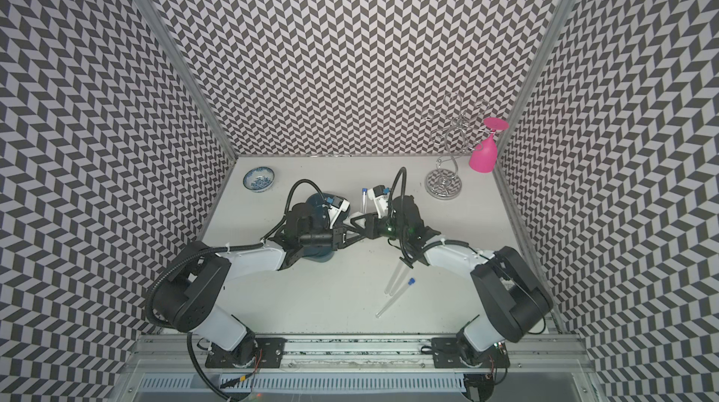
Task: Wipe the exteriors of test tubes
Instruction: Wipe the dirt from the test tube.
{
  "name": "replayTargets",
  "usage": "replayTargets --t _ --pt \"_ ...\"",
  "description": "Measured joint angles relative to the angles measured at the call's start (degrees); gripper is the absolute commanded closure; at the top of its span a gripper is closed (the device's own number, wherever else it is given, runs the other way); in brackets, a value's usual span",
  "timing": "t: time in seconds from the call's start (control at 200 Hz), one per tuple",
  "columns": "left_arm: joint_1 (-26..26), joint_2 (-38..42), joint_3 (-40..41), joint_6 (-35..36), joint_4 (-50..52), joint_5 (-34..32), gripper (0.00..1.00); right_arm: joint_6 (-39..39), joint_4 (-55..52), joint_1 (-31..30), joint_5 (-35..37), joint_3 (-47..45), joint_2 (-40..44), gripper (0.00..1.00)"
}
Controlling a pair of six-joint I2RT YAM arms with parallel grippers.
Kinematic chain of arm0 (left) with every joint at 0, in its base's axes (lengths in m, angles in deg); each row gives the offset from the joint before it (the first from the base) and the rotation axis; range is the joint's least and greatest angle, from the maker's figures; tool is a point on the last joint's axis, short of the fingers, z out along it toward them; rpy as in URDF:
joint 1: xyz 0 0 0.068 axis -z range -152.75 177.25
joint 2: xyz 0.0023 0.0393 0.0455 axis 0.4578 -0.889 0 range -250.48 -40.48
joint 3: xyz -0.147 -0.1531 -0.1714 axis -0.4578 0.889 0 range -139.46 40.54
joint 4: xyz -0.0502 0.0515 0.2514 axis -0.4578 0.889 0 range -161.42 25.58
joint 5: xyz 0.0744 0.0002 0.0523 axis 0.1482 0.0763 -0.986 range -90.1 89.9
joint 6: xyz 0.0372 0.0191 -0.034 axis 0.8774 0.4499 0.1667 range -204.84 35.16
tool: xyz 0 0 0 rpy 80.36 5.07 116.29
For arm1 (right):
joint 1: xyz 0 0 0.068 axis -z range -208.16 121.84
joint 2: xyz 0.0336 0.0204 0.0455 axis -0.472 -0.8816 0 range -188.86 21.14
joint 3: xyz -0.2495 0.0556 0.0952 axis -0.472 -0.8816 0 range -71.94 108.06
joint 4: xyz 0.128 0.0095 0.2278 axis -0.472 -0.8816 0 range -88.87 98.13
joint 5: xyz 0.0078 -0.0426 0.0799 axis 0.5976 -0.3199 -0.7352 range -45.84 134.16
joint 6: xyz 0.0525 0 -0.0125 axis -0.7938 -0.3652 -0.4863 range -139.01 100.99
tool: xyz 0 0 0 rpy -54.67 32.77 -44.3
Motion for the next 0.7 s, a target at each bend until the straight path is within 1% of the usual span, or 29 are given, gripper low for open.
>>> replayTargets --t 0.085,0.215,0.371,0.491,0.591,0.696 --pt "0.1 0.0 0.0 0.2 0.8 0.5 0.89 -1.4 2.3 -0.1 0.5 -2.4 1.0 0.81" --pt "-0.1 0.0 0.0 0.2 0.6 0.6 0.89 -1.4 1.3 -0.1 0.7 -1.3 0.8 0.82" --pt "-1.1 0.1 0.0 -0.2 -1.5 -0.6 0.89 1.0 -3.9 1.2 -0.2 6.4 -3.0 0.82" --pt "-1.4 0.3 0.0 -0.7 -3.1 -1.9 0.89 2.1 -5.4 3.1 -2.1 12.7 -6.0 0.82" --pt "-1.4 0.9 0.0 -0.8 -4.0 -2.8 0.89 2.3 -5.9 4.5 -4.2 15.6 -7.0 0.82" --pt "-1.4 1.0 0.0 -0.7 -4.7 -3.1 0.89 2.4 -5.8 5.0 -5.4 16.3 -7.1 0.82"
